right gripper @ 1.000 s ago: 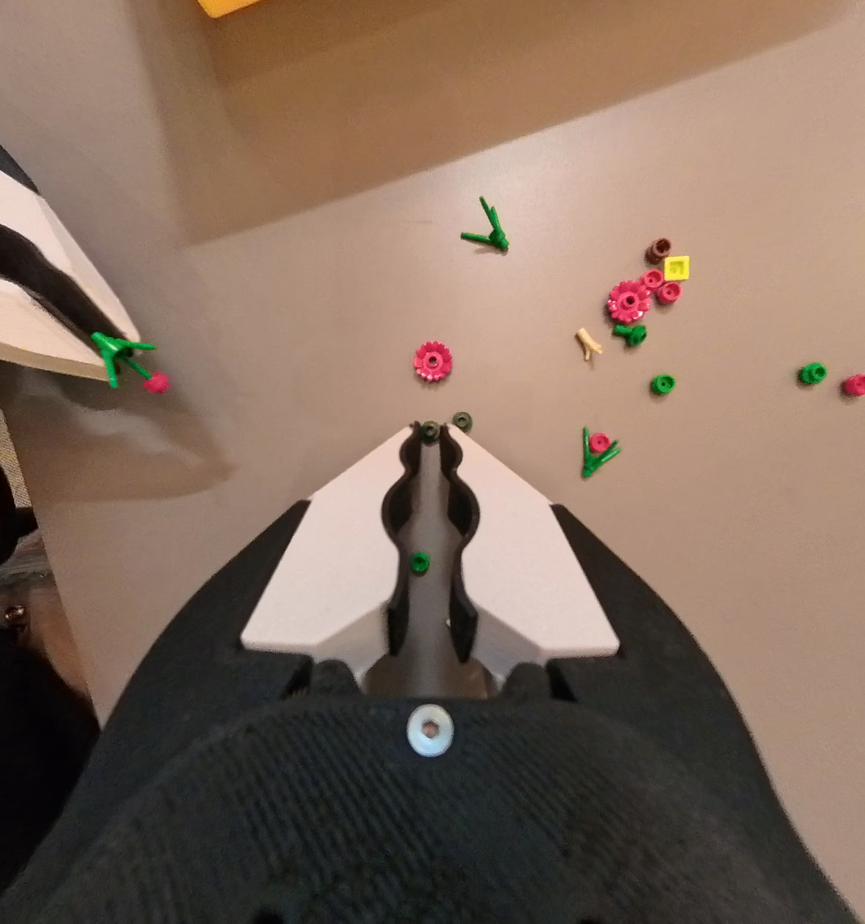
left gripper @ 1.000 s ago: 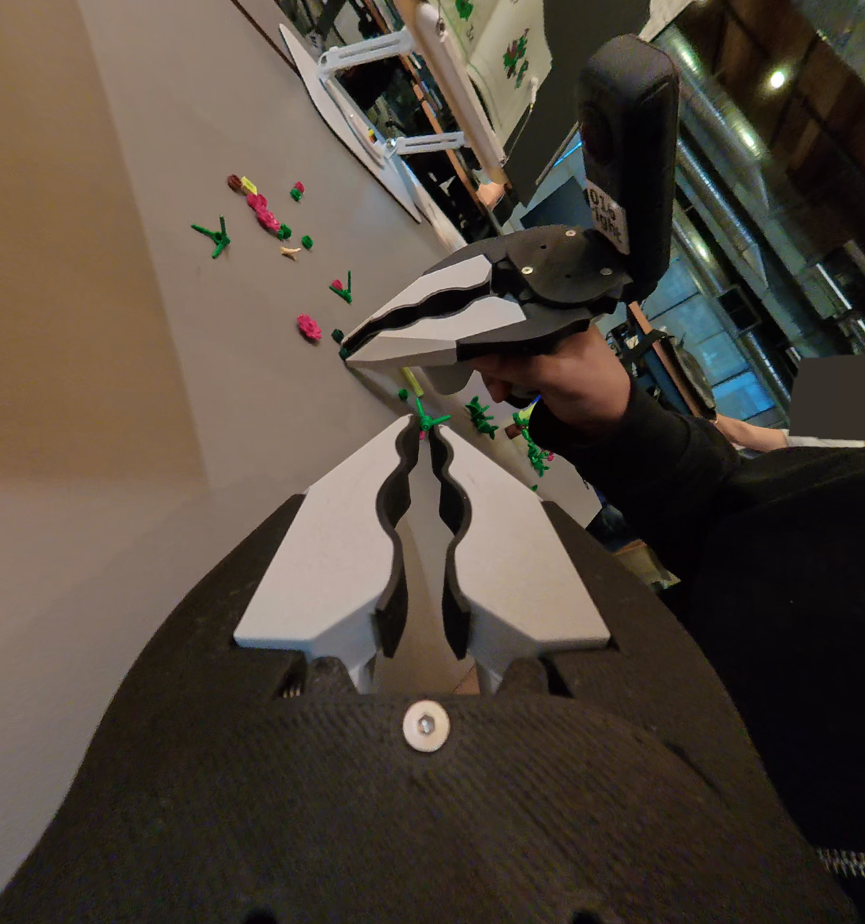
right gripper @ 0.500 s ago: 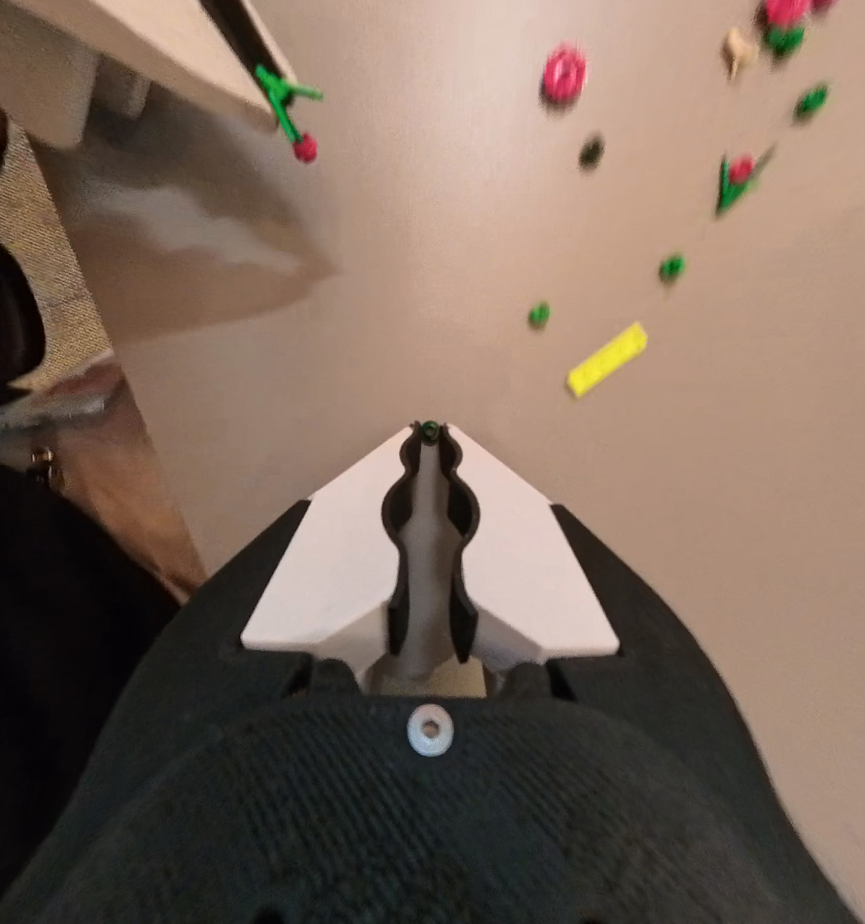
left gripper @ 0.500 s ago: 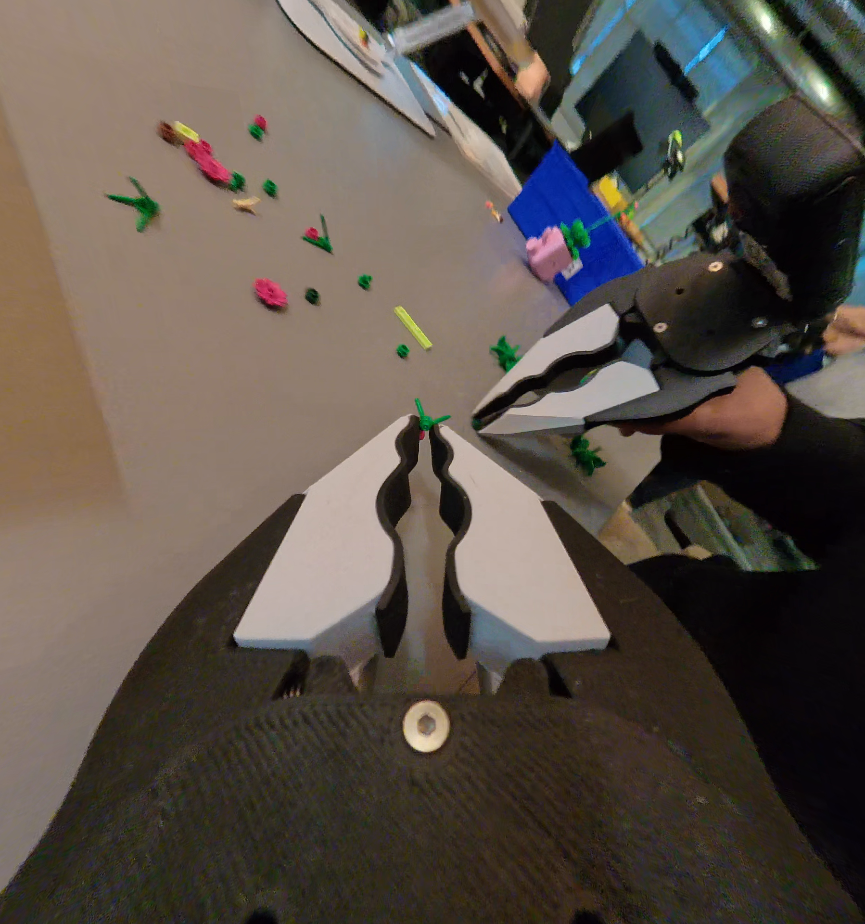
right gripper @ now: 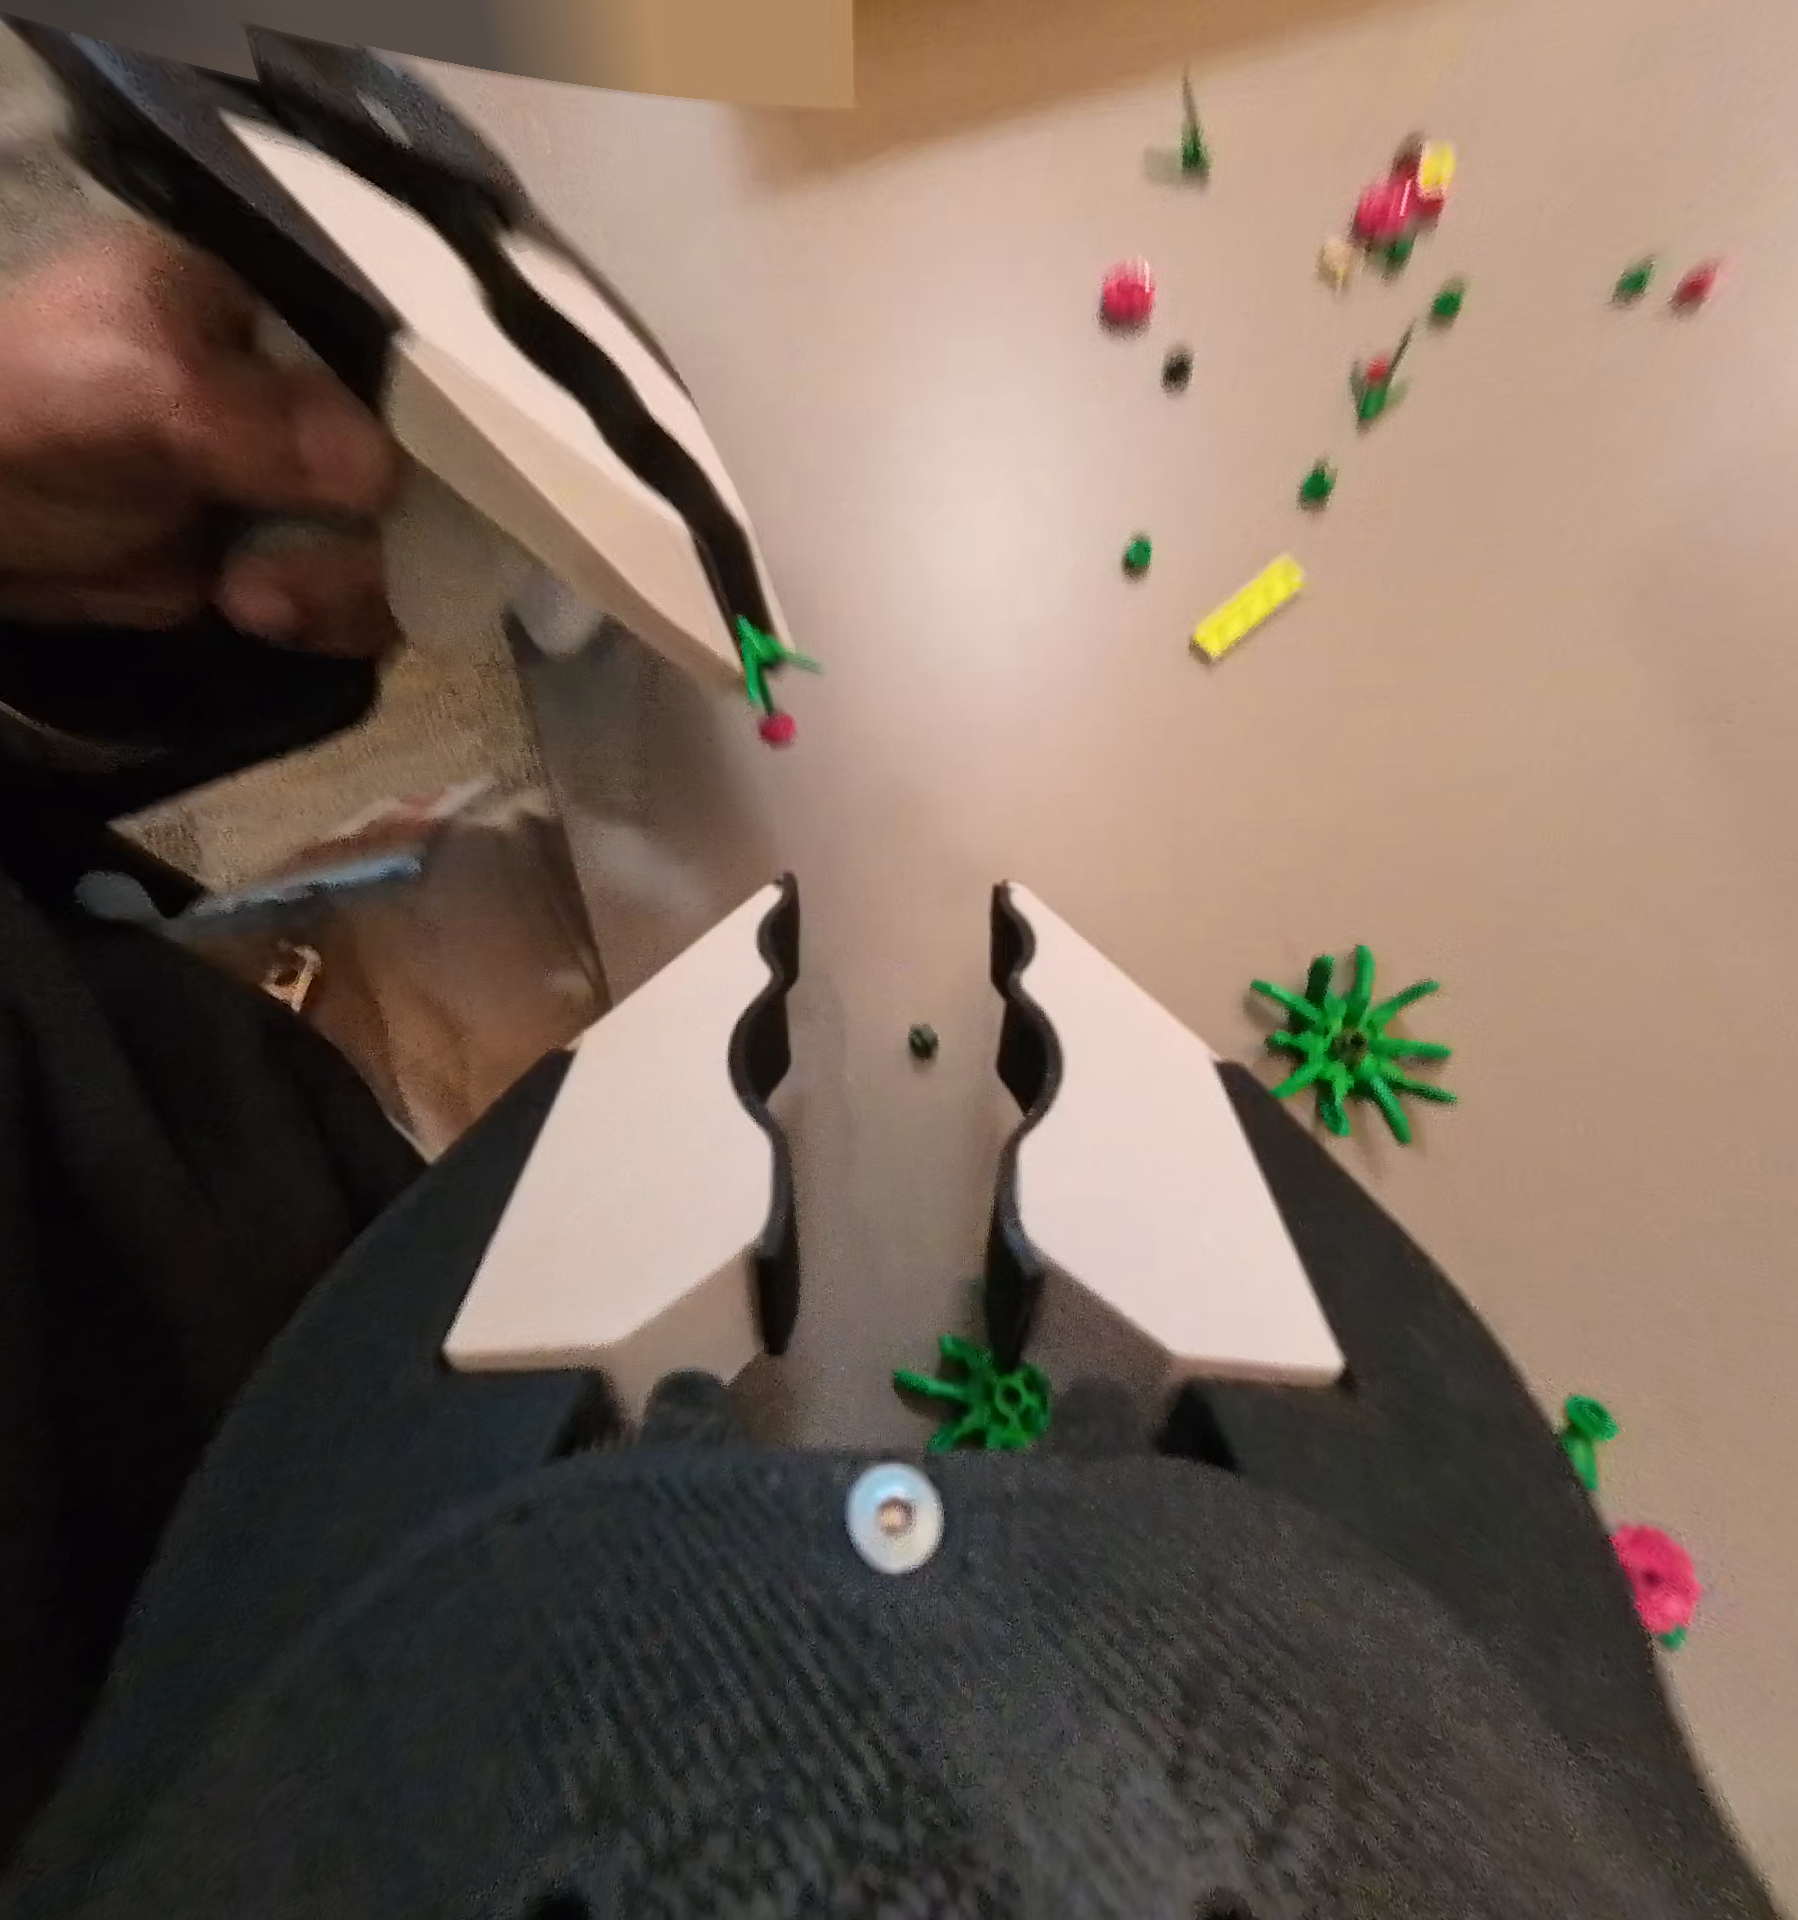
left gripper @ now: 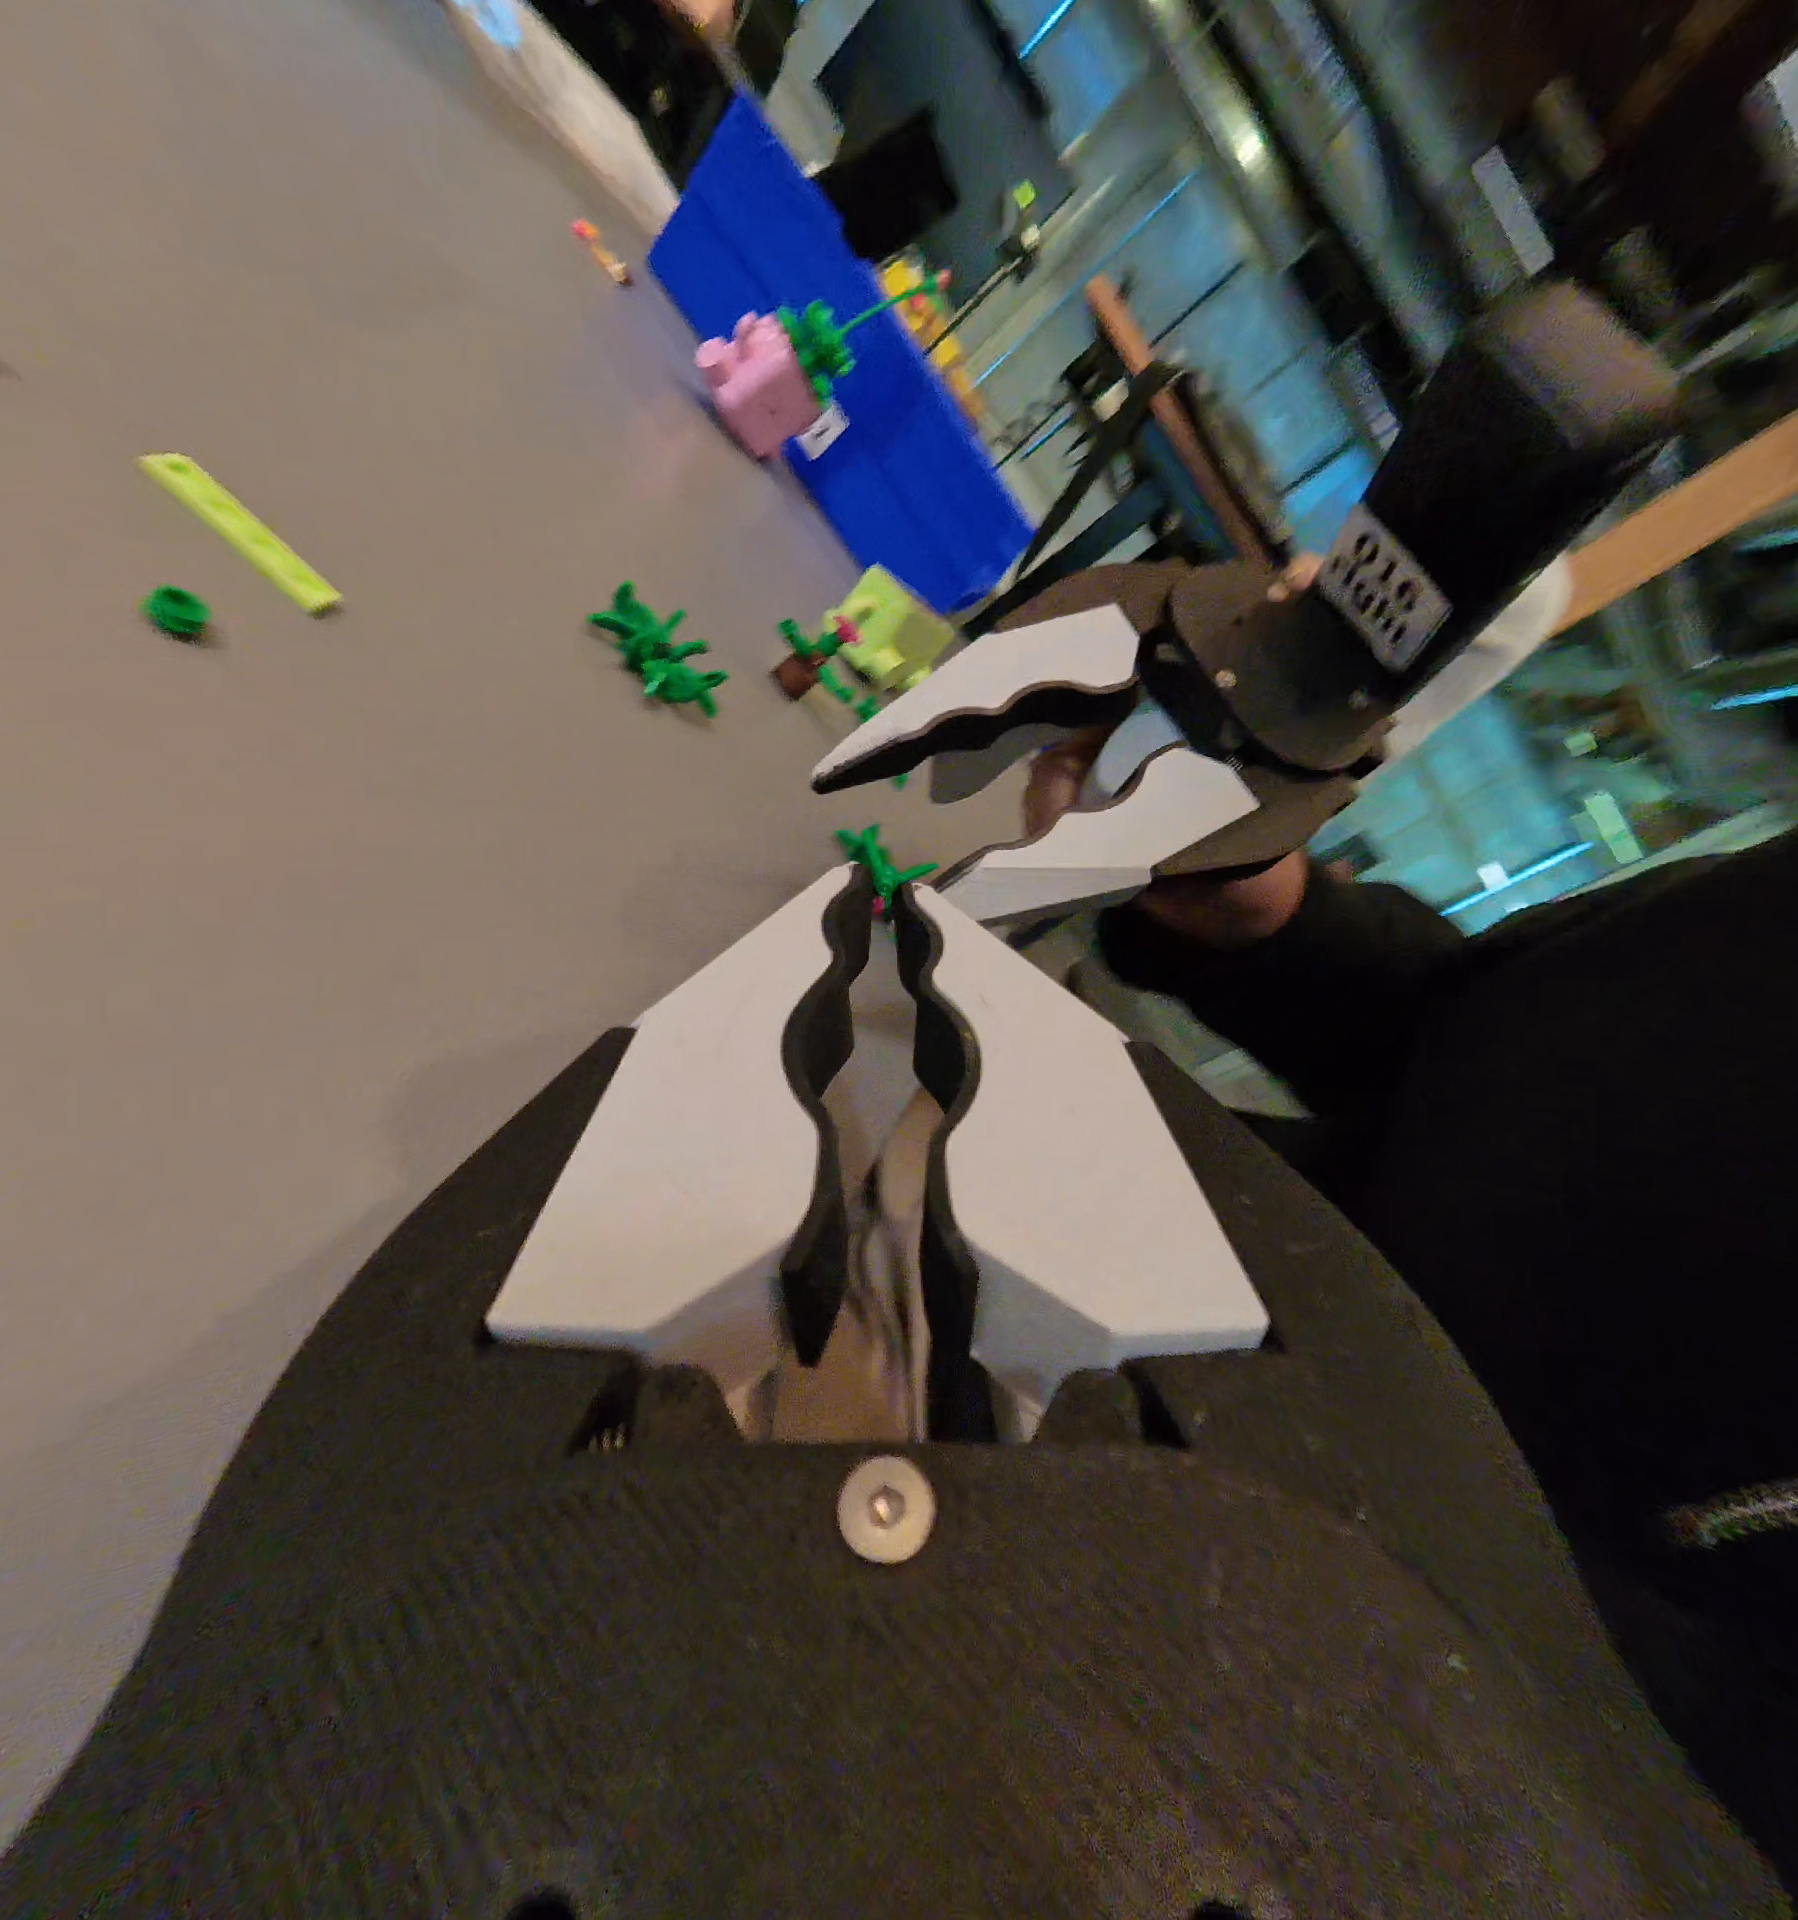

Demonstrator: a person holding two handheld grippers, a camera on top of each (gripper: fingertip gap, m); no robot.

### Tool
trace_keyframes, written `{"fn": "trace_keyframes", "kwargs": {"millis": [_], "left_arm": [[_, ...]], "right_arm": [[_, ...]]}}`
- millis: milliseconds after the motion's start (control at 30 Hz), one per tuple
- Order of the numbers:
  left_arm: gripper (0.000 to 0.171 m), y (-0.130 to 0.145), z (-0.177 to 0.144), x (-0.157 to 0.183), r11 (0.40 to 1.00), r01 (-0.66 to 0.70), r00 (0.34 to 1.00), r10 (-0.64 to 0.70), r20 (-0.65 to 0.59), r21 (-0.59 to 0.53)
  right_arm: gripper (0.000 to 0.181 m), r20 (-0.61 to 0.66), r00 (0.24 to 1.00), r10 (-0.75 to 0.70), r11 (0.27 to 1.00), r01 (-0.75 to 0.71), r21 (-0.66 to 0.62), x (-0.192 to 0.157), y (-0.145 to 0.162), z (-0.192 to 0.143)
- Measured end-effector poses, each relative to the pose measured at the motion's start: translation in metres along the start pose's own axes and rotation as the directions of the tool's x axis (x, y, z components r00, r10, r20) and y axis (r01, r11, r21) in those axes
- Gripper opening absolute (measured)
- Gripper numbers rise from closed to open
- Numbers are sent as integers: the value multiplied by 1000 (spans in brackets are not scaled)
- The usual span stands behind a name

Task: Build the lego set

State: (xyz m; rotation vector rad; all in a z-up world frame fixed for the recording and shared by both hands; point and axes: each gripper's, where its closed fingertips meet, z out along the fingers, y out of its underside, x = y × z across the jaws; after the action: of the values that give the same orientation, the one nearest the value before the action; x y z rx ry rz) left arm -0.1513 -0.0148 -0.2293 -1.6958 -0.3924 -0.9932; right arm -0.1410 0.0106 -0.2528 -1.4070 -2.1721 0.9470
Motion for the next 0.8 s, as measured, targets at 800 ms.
{"fn": "trace_keyframes", "kwargs": {"millis": [800], "left_arm": [[1,12,21,36,988,154,950,-153,-274,-20]], "right_arm": [[0,118,957,-264,930,220,295,-37,-27,-35]]}}
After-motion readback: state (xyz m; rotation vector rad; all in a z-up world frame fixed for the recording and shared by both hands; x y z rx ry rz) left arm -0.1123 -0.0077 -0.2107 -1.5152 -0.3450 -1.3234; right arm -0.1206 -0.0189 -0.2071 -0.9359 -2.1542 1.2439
